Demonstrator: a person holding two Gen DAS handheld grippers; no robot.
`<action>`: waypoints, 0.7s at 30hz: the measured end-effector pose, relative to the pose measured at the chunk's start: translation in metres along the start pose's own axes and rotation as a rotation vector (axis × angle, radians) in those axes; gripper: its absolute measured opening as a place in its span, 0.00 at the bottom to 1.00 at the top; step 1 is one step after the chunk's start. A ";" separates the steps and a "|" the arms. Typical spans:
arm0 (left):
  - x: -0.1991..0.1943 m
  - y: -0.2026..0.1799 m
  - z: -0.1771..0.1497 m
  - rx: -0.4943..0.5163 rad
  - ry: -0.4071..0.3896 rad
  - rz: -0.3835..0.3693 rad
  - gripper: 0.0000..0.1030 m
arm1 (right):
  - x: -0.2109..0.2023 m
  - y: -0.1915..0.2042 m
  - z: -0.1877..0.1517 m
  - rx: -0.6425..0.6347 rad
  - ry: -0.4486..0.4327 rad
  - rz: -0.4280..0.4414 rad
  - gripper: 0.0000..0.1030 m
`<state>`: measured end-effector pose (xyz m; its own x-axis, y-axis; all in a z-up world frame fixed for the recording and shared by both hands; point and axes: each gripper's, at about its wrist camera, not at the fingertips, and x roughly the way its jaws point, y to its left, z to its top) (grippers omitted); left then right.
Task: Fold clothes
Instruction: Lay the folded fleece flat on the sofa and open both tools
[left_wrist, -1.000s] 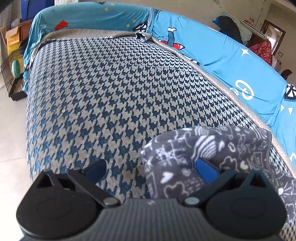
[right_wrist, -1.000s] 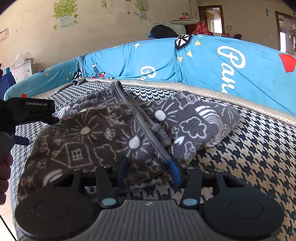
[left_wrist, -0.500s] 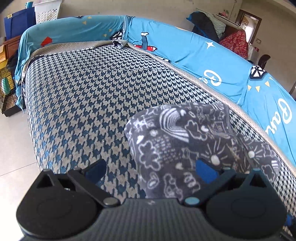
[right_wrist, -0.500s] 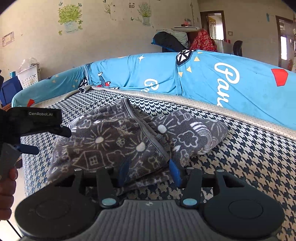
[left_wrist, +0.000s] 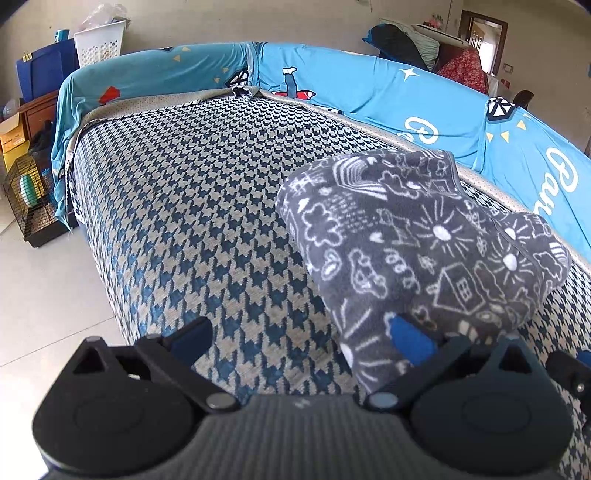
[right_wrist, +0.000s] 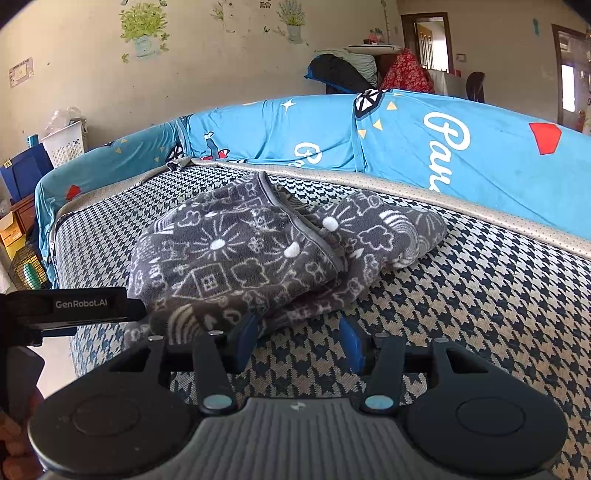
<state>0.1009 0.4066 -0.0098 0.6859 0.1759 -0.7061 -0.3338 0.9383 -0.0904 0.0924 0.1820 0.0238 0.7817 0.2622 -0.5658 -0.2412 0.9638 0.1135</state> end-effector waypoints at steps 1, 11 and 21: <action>0.002 -0.001 -0.001 0.011 0.003 0.005 1.00 | -0.002 0.000 -0.001 0.004 0.002 0.001 0.47; 0.010 -0.007 -0.008 0.067 -0.009 0.030 1.00 | -0.015 0.005 -0.020 0.000 0.067 -0.024 0.50; -0.002 -0.010 -0.017 0.042 -0.017 0.028 1.00 | -0.032 0.007 -0.040 -0.043 0.124 -0.071 0.54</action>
<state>0.0922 0.3921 -0.0196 0.6877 0.2071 -0.6958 -0.3260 0.9445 -0.0411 0.0427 0.1787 0.0104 0.7215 0.1830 -0.6678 -0.2145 0.9761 0.0357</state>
